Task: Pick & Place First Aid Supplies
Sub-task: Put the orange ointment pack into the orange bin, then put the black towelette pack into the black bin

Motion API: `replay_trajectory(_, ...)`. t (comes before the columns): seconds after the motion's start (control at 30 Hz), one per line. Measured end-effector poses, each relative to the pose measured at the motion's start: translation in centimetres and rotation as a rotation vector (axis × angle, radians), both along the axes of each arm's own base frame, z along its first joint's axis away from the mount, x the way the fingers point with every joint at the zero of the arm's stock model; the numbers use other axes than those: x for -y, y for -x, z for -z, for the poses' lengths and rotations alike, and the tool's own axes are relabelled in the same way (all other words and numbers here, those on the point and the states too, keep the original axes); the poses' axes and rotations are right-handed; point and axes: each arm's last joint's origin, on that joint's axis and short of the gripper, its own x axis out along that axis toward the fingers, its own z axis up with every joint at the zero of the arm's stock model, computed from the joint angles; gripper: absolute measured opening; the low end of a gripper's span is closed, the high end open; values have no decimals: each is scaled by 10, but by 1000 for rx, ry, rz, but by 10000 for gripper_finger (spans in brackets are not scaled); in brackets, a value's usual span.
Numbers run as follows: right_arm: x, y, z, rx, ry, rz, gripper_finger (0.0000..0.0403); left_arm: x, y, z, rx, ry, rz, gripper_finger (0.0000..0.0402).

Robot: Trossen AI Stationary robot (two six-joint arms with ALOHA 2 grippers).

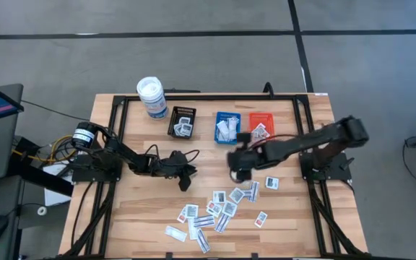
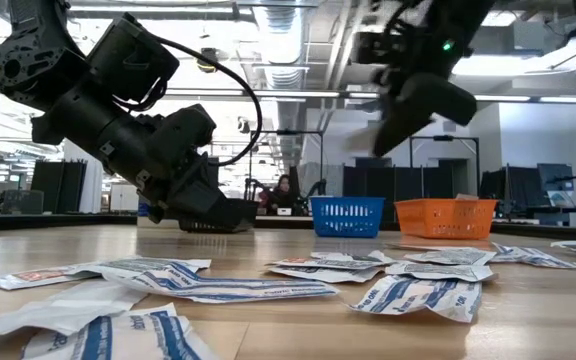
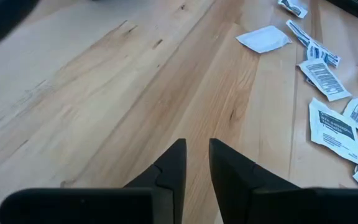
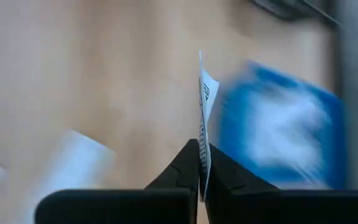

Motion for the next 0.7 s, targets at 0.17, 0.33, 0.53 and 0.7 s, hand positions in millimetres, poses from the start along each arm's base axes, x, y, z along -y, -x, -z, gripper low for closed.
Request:
replay_trajectory(0.17, 29, 36, -28, -12, 76, 271, 3, 0, 0, 0, 4, 1, 1, 67)
replay_trajectory(0.33, 64, 62, -34, -69, 46, 568, 2, 0, 0, 0, 4, 1, 1, 67)
replay_trajectory(0.53, 99, 71, -26, -142, -53, 745, 17, 0, 0, 0, 4, 1, 1, 66)
replay_trajectory(0.7, 116, 69, -13, -202, -150, 796, 54, 1, 0, 0, 4, 2, 5, 66)
